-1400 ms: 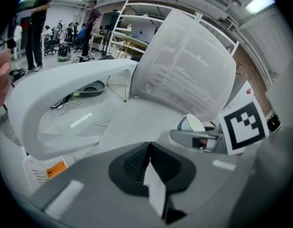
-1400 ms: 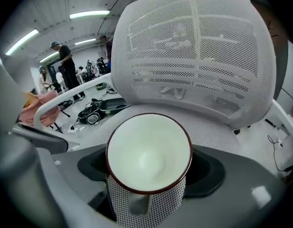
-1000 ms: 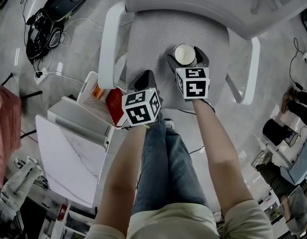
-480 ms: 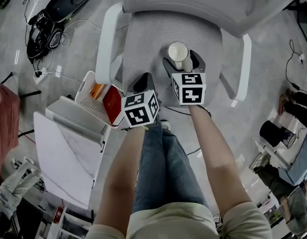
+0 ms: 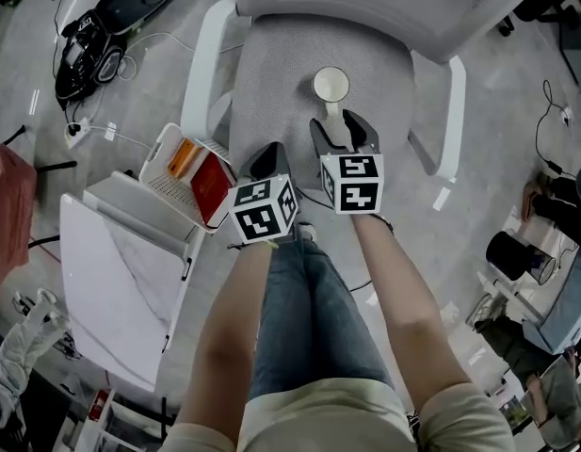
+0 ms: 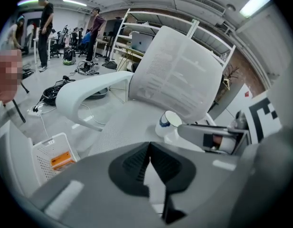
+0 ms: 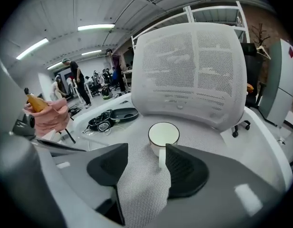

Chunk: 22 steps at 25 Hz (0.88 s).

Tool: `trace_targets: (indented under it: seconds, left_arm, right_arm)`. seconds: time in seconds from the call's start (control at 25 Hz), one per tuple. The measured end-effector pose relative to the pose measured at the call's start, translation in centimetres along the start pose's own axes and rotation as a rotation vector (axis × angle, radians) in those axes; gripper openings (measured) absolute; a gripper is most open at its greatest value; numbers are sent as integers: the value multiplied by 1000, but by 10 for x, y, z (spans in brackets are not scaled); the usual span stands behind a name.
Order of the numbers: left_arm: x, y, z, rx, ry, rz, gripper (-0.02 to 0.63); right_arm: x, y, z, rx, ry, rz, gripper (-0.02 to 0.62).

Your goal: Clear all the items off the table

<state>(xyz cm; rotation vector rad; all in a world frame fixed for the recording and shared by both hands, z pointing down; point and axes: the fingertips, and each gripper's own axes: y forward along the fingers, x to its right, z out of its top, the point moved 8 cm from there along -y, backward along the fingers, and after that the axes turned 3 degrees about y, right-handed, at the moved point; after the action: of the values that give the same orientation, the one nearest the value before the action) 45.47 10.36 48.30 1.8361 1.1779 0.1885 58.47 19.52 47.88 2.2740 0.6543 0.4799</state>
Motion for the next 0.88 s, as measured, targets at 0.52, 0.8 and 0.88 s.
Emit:
trace_targets:
  seconds: [0.52,0.8,0.88]
  left_arm:
    - [12,-38,-31,42,-19,12,8]
    - [17,-61,-48,62,-35,21,8]
    - [17,-66,-52,69,-40,24,8]
  right_arm:
    - [-19,-48,-31,5,7,33,87]
    - [-24,-72,-45,11,11,20,20]
    - [-27,-78,-49,10,14,21,0]
